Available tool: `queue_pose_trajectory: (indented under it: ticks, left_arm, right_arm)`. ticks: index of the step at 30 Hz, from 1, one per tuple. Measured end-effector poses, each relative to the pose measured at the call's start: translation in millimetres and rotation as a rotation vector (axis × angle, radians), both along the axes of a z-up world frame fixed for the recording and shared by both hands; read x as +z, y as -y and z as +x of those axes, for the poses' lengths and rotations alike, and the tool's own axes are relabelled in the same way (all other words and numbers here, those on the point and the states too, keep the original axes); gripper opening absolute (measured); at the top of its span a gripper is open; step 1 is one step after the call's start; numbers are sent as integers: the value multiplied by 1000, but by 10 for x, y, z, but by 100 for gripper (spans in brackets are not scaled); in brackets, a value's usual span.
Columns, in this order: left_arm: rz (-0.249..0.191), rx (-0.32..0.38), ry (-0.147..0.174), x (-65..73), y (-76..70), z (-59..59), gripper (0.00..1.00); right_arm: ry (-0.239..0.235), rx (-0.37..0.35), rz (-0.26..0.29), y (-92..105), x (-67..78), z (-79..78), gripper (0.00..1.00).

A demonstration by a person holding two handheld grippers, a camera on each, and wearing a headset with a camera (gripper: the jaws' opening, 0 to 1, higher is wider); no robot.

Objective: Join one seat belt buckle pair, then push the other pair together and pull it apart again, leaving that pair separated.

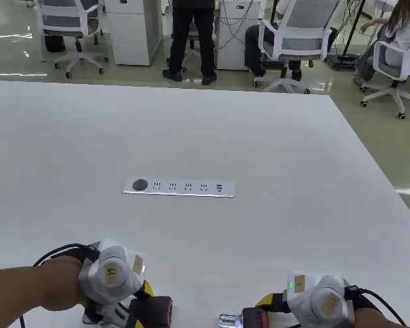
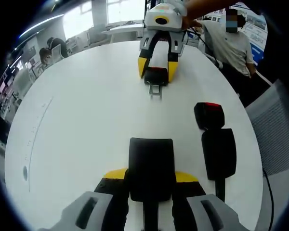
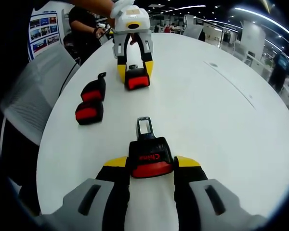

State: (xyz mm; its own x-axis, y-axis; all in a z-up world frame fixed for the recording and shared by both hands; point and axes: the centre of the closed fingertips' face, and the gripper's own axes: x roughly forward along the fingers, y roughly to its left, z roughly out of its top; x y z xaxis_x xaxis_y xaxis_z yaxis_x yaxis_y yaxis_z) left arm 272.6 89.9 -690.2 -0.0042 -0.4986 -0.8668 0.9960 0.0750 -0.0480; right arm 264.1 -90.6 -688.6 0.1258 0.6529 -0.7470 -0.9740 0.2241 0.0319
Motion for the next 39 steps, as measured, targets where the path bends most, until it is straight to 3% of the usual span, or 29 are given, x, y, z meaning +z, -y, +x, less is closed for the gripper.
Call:
queue_pose_trajectory:
  ticks: [16,25,28,30,31,33,34,36,38,39]
  left_arm:
    - [11,10,-6,-18,-3,7,35]
    - [31,-1,18,-50,-38,19,36]
    - [46,7,25,-58,-77,24,41]
    - [75,10,48,-18,-111,31,45]
    - [70,13,42,-5,-110,17,47]
    - [29,46,18,63,-80,-20,49]
    - [13,75,23,112,-70,-13,51]
    - [0,141,46,178,-76,38,58]
    - [13,208,68,221,-118,86,67]
    - [12,267,80,202,-176,162,72]
  right_arm:
    - [-8,-16,-13,134,-60,94,34]
    - [17,-24,-39,146,-79,99,35]
    - [60,-48,-58,175,-76,158,41]
    - [34,-101,-31,158,-55,143,52]
    - [29,-116,-18,152,-38,144,56]
    - [39,-154,-22,191,-11,172,61]
    - [39,-179,-18,200,28,164,63]
    - [47,-247,-3,217,87,196,64]
    - [53,-298,25,208,141,236,66]
    - [72,-337,41,223,178,279,66]
